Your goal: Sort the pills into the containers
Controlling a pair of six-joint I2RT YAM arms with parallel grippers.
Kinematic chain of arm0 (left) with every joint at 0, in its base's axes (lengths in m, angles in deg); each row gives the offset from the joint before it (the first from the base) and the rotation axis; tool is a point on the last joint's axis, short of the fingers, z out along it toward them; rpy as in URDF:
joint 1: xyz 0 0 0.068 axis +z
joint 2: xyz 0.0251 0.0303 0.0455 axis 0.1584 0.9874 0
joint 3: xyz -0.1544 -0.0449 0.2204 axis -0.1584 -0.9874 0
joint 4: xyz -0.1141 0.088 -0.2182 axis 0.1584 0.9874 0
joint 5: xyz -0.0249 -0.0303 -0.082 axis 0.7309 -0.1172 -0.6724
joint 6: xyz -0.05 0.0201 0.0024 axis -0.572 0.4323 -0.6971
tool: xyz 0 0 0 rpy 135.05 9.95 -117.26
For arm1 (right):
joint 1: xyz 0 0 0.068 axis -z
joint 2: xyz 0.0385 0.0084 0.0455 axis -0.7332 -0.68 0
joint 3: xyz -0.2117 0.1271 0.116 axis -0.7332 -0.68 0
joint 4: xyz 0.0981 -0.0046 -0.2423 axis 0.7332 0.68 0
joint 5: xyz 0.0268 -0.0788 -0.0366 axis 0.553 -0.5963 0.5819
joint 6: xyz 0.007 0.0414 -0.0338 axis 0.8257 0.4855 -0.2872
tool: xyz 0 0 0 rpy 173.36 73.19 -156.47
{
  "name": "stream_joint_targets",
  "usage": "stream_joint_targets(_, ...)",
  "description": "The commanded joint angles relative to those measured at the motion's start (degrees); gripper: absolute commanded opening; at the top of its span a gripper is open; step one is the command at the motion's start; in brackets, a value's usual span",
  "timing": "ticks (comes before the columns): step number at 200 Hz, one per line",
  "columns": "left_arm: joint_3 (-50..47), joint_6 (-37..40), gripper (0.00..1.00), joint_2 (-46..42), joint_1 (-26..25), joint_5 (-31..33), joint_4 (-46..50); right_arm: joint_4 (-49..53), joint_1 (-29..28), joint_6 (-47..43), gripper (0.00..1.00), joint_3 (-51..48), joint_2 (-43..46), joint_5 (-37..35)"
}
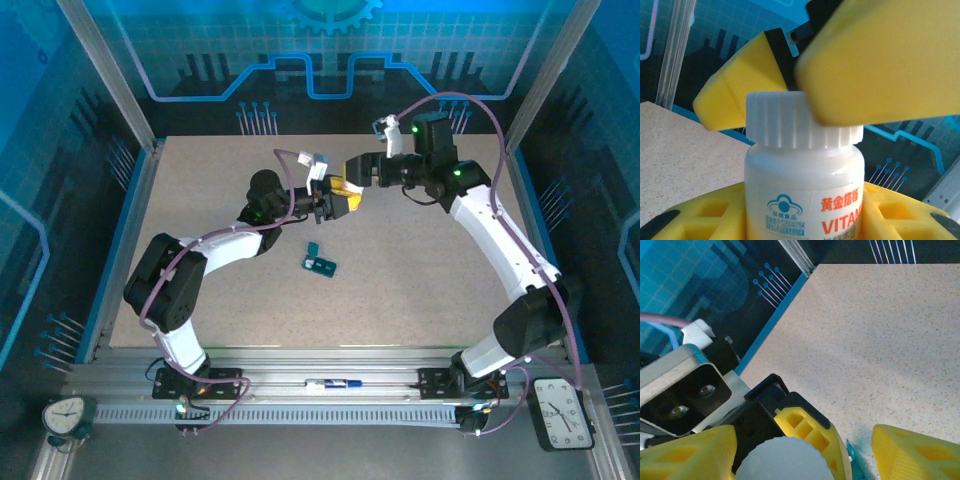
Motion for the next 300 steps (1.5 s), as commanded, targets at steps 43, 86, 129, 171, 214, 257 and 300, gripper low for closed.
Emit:
stream_joint_targets(43, 2.1, -0.4, 0.00, 0.9, 0.6, -1.7, -2.5, -1.4, -1.4, 0.8, 0.39, 0.0, -0.4, 0.8)
stream_joint_targets(86, 2.9, 0.3, 0.00, 0.5, 0.4, 1.1, -2.5, -6.2, -3.1, 5.3, 0.29, -6.3, 2.3, -4.3)
stream_joint_targets(129, 1.8, 10.4, 0.00, -3.4, -2.1, 11.1, 2.6, -11.5, -7.8, 11.6, 0.19, -13.1, 5.3, -16.6)
stream_joint_targets(171, 0.1, 26.0, 0.00, -7.6, -8.0, 24.4, 9.9, -15.2, -11.0, 15.7, 0.15, -16.9, 6.5, -24.7)
stream_joint_targets(214, -0.9, 32.1, 0.00, -8.2, -11.4, 31.7, 11.3, -14.8, -12.0, 16.0, 0.19, -15.8, 5.4, -25.9)
stream_joint_targets(257, -1.5, 31.1, 0.00, -7.4, -10.9, 31.2, 11.4, -11.9, -8.6, 14.4, 0.49, -12.5, 6.4, -22.6)
stream_joint_targets(300, -3.2, 23.6, 0.00, -7.0, -6.4, 23.8, 7.2, -11.8, -2.8, 12.0, 0.79, -13.2, 12.8, -15.9)
